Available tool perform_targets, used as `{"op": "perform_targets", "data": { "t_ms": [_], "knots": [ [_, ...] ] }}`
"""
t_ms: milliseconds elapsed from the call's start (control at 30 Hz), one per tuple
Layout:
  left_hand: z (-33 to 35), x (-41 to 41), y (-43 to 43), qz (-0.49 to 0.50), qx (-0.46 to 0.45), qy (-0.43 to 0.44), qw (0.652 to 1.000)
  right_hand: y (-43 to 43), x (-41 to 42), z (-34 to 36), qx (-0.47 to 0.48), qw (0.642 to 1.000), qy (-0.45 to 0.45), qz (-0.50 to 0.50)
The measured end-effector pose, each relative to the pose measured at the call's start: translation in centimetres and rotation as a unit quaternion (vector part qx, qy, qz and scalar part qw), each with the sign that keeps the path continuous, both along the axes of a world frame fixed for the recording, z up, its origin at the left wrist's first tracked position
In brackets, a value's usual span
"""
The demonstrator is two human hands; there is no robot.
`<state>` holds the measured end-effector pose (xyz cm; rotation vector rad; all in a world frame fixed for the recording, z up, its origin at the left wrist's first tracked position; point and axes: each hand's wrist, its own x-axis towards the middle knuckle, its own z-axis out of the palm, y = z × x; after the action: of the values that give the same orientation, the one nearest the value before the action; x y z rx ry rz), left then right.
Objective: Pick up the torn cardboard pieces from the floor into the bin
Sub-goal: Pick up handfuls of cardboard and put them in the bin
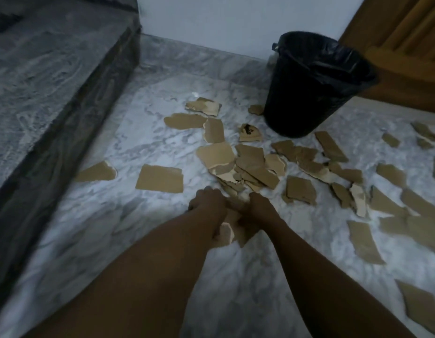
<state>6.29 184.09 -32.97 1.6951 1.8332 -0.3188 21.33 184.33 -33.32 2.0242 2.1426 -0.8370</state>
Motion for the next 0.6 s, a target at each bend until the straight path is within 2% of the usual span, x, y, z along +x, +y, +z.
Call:
{"op": "perform_targets", "data": {
  "t_ms": [100,200,300,333,400,500,600],
  "knots": [
    [-0.2,0.0,0.0,0.011,0.054,0.005,0.998,0.6,0.9,1.1,-0.015,1.000,0.003,0.008],
    [-0.5,-0.1,0.1,0.039,0.017,0.025,0.999,2.2,2.2,2.3,-0.028,0.998,0.044,-0.017],
    [0.0,-0.9,0.5,-0.017,-0.061,0.084,0.994,4.8,4.2,3.5,-0.036,0.987,0.119,-0.100],
    [0.2,-1.2,0.4,-0.018,-0.075,0.078,0.994,5.7,4.4,3.7,-0.034,0.980,0.150,-0.123],
    [0.0,-2.1,0.4,-0.005,-0.045,0.046,0.998,7.5,4.2,3.7,-0.005,0.967,0.192,-0.166],
    [-0.5,-2.6,-0.3,-0.009,-0.017,0.038,0.999,10.3,3.1,2.9,0.052,0.971,0.160,-0.169],
    [-1.1,-2.8,-0.7,0.006,-0.031,0.008,0.999,10.9,1.7,1.7,0.002,0.989,0.073,-0.131]
  ]
}}
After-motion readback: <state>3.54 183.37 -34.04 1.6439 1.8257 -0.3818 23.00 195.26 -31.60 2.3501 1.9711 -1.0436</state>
